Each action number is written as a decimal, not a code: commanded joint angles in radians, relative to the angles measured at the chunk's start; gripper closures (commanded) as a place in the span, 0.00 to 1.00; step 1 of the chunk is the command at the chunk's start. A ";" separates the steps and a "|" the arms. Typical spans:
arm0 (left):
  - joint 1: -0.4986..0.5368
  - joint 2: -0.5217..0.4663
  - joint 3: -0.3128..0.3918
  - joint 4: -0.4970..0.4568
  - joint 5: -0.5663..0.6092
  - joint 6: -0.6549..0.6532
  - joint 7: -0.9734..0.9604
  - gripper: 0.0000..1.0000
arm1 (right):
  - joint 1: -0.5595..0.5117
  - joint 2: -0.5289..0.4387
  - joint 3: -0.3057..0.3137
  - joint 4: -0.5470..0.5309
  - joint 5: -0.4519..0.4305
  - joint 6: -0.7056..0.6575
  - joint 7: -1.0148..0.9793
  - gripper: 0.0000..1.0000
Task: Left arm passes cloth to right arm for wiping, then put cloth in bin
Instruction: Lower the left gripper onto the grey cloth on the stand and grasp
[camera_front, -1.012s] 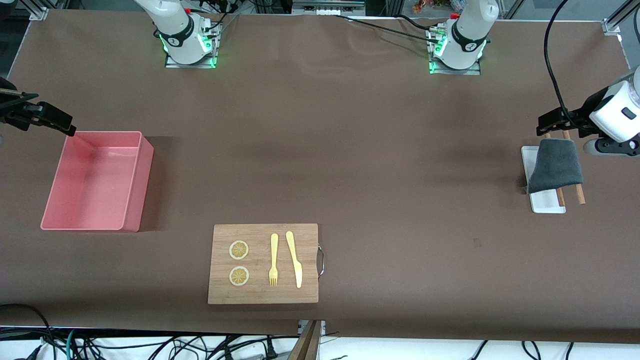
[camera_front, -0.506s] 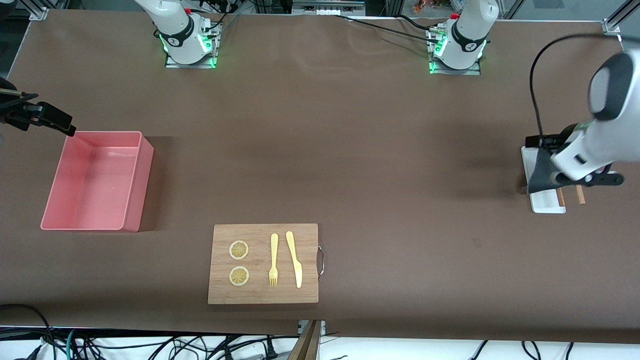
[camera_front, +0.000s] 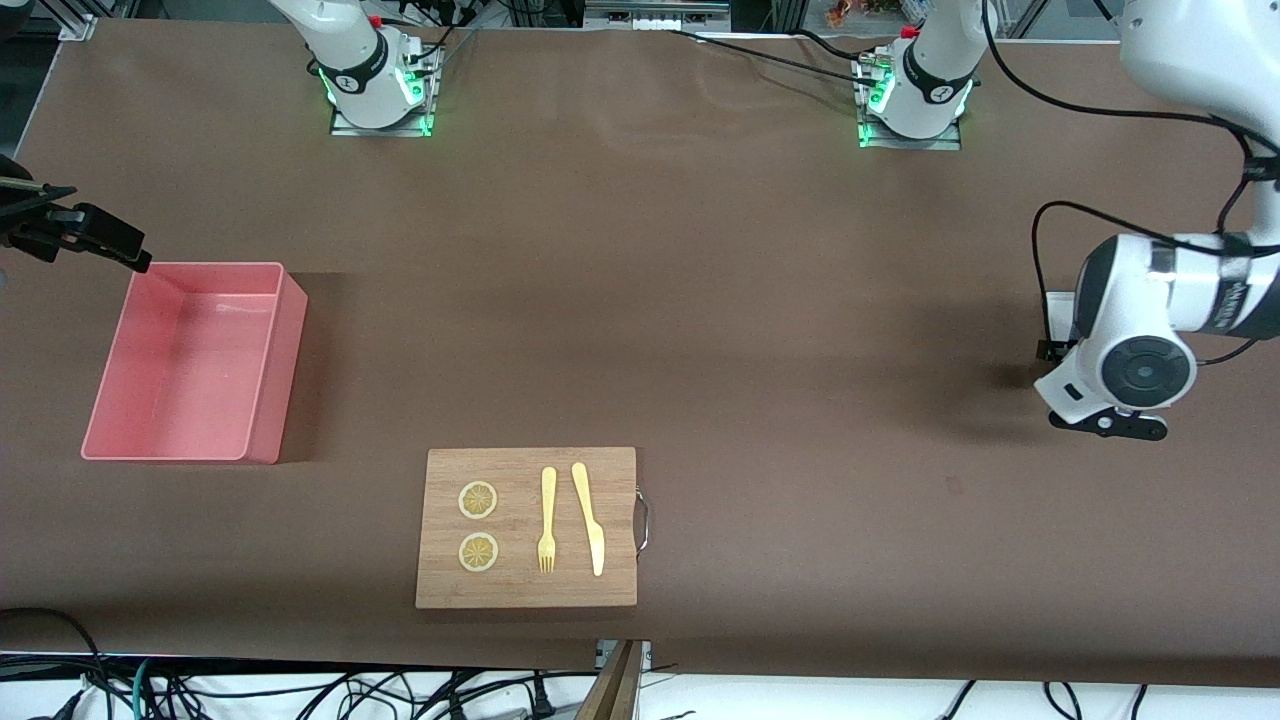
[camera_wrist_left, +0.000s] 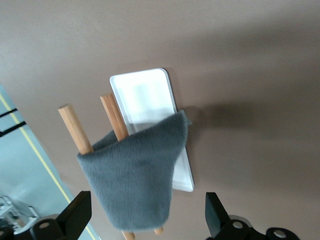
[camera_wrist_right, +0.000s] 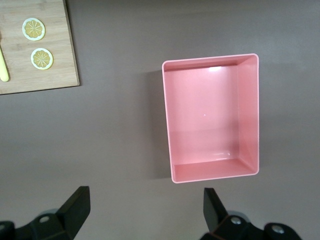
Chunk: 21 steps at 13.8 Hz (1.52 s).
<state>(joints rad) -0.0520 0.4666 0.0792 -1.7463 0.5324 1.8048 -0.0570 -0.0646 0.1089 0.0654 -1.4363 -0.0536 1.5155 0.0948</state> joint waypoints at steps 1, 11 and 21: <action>-0.018 0.000 -0.001 -0.108 0.163 0.076 -0.156 0.00 | -0.011 0.005 0.005 0.017 0.001 -0.003 -0.020 0.00; -0.054 0.158 -0.007 -0.180 0.478 0.136 -0.595 0.00 | -0.009 0.005 0.005 0.017 0.004 -0.003 -0.020 0.00; -0.103 0.176 -0.007 -0.174 0.483 0.082 -0.601 0.02 | -0.012 0.005 0.005 0.017 0.000 -0.003 -0.021 0.00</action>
<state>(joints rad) -0.1210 0.6436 0.0661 -1.9194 0.9824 1.9241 -0.6421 -0.0647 0.1090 0.0652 -1.4362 -0.0536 1.5173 0.0948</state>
